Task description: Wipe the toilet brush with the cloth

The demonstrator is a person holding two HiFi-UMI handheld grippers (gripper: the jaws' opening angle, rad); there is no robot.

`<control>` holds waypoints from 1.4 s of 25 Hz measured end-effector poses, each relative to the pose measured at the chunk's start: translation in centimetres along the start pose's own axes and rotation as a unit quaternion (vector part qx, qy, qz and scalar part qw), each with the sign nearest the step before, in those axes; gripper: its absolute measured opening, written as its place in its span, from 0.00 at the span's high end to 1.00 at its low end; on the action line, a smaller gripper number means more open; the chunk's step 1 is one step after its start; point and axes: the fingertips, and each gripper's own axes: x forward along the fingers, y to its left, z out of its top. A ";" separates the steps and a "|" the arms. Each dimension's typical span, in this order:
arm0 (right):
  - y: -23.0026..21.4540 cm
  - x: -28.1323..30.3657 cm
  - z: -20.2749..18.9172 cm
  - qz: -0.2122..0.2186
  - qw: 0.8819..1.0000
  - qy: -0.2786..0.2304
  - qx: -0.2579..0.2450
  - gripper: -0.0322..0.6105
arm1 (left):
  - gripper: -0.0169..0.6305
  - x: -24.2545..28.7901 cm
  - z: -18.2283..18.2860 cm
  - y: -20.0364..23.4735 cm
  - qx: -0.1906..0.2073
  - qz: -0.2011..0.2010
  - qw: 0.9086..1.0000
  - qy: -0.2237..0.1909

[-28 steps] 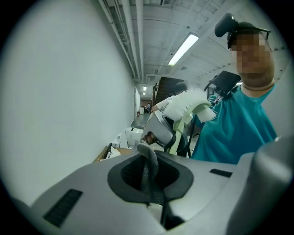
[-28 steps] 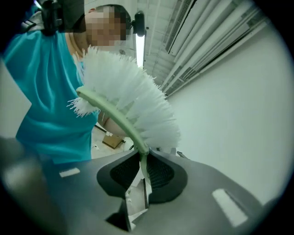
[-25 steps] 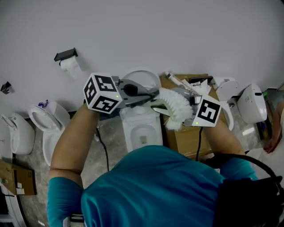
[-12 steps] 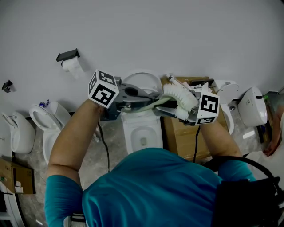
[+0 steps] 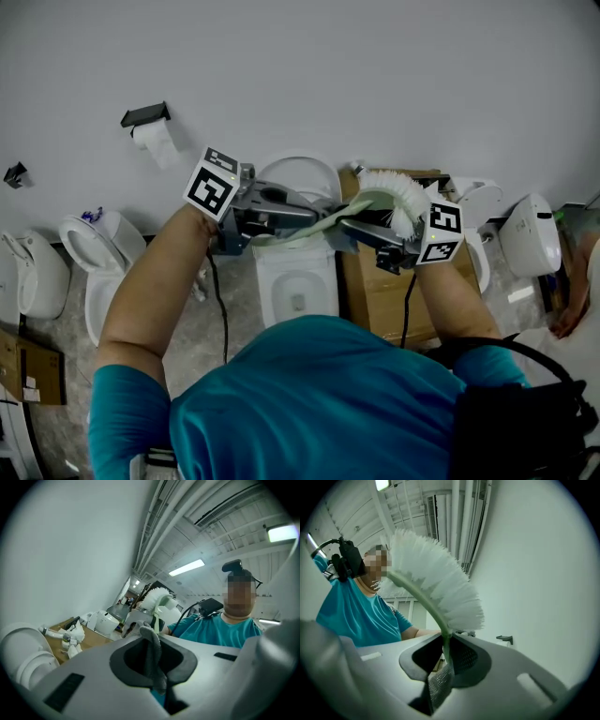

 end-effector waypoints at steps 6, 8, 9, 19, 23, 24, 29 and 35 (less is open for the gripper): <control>0.0 -0.4 -0.3 0.001 1.000 -0.005 0.011 0.87 | 0.94 0.2 -0.6 0.0 -0.005 -0.014 1.000 0.018; 0.4 -0.4 0.2 0.007 1.000 -0.017 0.020 0.87 | 0.94 0.2 -1.0 0.2 -0.004 -0.010 1.000 0.029; 0.4 -0.8 0.4 0.006 0.999 -0.024 0.025 0.87 | 0.94 0.3 -1.2 0.4 -0.002 -0.008 0.999 0.034; -0.3 -2.3 0.2 0.006 0.997 -0.045 0.062 0.87 | 0.94 0.0 -2.0 -0.2 0.001 -0.042 0.999 0.034; -0.3 -2.8 0.8 0.007 0.995 -0.064 0.071 0.87 | 0.94 -0.5 -2.6 -0.6 0.003 -0.047 0.998 0.040; -0.4 -2.9 1.0 0.005 0.995 -0.068 0.072 0.87 | 0.94 -0.7 -2.8 -0.7 0.004 -0.048 0.998 0.040; -1.1 -4.1 1.5 -0.010 0.993 -0.088 0.082 0.87 | 0.94 -1.2 -3.6 -1.4 0.008 -0.060 0.997 0.047; -1.2 -4.5 2.4 -0.011 0.991 -0.103 0.082 0.87 | 0.94 -1.6 -4.6 -1.5 0.008 -0.063 0.996 0.062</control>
